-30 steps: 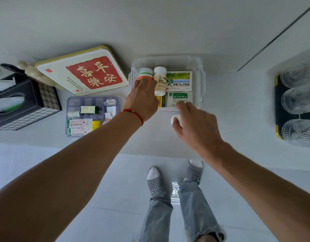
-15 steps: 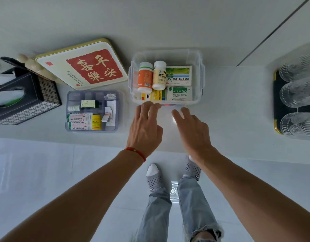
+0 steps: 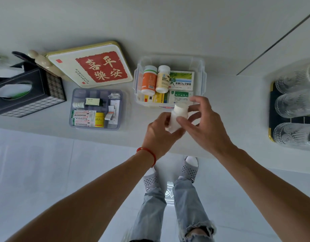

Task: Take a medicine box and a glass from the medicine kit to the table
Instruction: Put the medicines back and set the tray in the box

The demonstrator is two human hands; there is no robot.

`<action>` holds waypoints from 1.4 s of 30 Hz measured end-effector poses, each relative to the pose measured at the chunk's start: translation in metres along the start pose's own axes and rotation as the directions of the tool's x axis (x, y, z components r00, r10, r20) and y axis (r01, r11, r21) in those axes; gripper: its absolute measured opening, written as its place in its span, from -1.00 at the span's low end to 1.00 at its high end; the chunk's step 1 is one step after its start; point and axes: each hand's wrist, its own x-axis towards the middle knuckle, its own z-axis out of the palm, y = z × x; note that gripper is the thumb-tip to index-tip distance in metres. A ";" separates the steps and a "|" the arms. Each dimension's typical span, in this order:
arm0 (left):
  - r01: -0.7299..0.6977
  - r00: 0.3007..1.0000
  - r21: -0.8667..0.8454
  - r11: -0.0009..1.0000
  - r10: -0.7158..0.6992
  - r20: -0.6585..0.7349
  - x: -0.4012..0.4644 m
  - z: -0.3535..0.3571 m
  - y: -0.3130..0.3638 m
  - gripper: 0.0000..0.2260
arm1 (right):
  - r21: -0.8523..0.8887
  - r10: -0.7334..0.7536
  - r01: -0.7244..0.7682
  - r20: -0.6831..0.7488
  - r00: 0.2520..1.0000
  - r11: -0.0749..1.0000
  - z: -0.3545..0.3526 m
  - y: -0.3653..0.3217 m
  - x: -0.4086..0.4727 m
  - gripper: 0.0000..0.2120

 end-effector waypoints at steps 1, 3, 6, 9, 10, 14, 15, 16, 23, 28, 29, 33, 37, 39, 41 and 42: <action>0.005 1.000 -0.039 0.999 -0.006 -0.025 0.005 -0.004 0.005 -0.61 | 0.028 0.032 -0.032 0.014 0.999 0.999 -0.001 -0.005 0.005 -0.38; 0.009 1.000 -0.083 0.997 -0.012 -0.026 0.018 -0.013 0.017 -0.58 | 0.076 0.094 -0.100 0.073 0.993 0.992 -0.004 -0.014 0.017 -0.41; -0.012 1.000 -0.081 0.997 0.014 0.023 0.036 -0.026 0.031 -0.53 | 0.108 0.167 -0.172 0.053 0.984 0.979 -0.011 -0.027 0.044 -0.49; -0.012 0.997 -0.041 0.999 0.009 -0.073 0.048 -0.039 0.031 -0.54 | -0.054 0.227 -0.230 -0.062 0.972 0.972 -0.013 -0.038 0.082 -0.53; -0.004 0.993 -0.022 1.000 0.001 -0.115 0.050 -0.044 0.029 -0.58 | -0.117 0.254 -0.263 -0.083 0.964 0.958 -0.011 -0.041 0.095 -0.55; 0.037 0.987 0.002 0.999 -0.036 -0.155 0.046 -0.053 0.017 -0.67 | -0.316 0.267 -0.266 -0.041 0.963 0.911 0.006 -0.044 0.130 -0.64; 0.043 0.988 0.004 0.999 -0.042 -0.151 0.044 -0.054 0.014 -0.68 | -0.333 0.262 -0.257 -0.031 0.965 0.907 0.011 -0.042 0.134 -0.66; 0.048 0.987 0.008 0.999 -0.046 -0.151 0.041 -0.054 0.010 -0.68 | -0.325 0.265 -0.259 -0.027 0.964 0.909 0.015 -0.039 0.138 -0.68; 0.072 0.980 0.018 0.997 -0.067 -0.189 0.032 -0.056 -0.005 -0.67 | -0.297 0.301 -0.293 -0.019 0.953 0.909 0.022 -0.027 0.149 -0.56; 0.067 0.975 0.031 0.997 -0.059 -0.213 0.026 -0.052 -0.003 -0.68 | -0.215 0.330 -0.319 0.014 0.944 0.923 0.016 -0.018 0.139 -0.61; 0.065 0.975 0.032 0.997 -0.057 -0.214 0.025 -0.051 -0.001 -0.68 | -0.220 0.328 -0.315 0.025 0.945 0.923 0.015 -0.016 0.137 -0.61; 0.073 0.970 0.032 0.997 -0.063 -0.235 0.019 -0.051 0.004 -0.67 | -0.201 0.270 -0.259 0.029 0.962 0.945 0.008 -0.018 0.124 -0.61; 0.045 0.972 0.077 0.996 -0.026 -0.233 0.015 -0.062 0.012 -0.69 | -0.109 0.194 -0.194 -0.016 0.981 0.975 0.001 -0.030 0.105 -0.62; 0.048 0.965 0.085 0.995 -0.024 -0.262 0.012 -0.074 0.010 -0.69 | -0.063 0.103 -0.108 -0.072 0.992 0.992 0.004 -0.044 0.091 -0.69; 0.073 0.950 0.093 0.993 -0.040 -0.310 0.009 -0.090 0.002 -0.70 | -0.008 -0.022 0.021 -0.121 0.992 1.000 0.013 -0.064 0.074 -0.80; 0.092 0.940 0.104 0.990 -0.052 -0.338 0.008 -0.099 -0.006 -0.71 | 0.024 -0.084 0.087 -0.109 0.990 0.996 0.021 -0.073 0.064 -0.84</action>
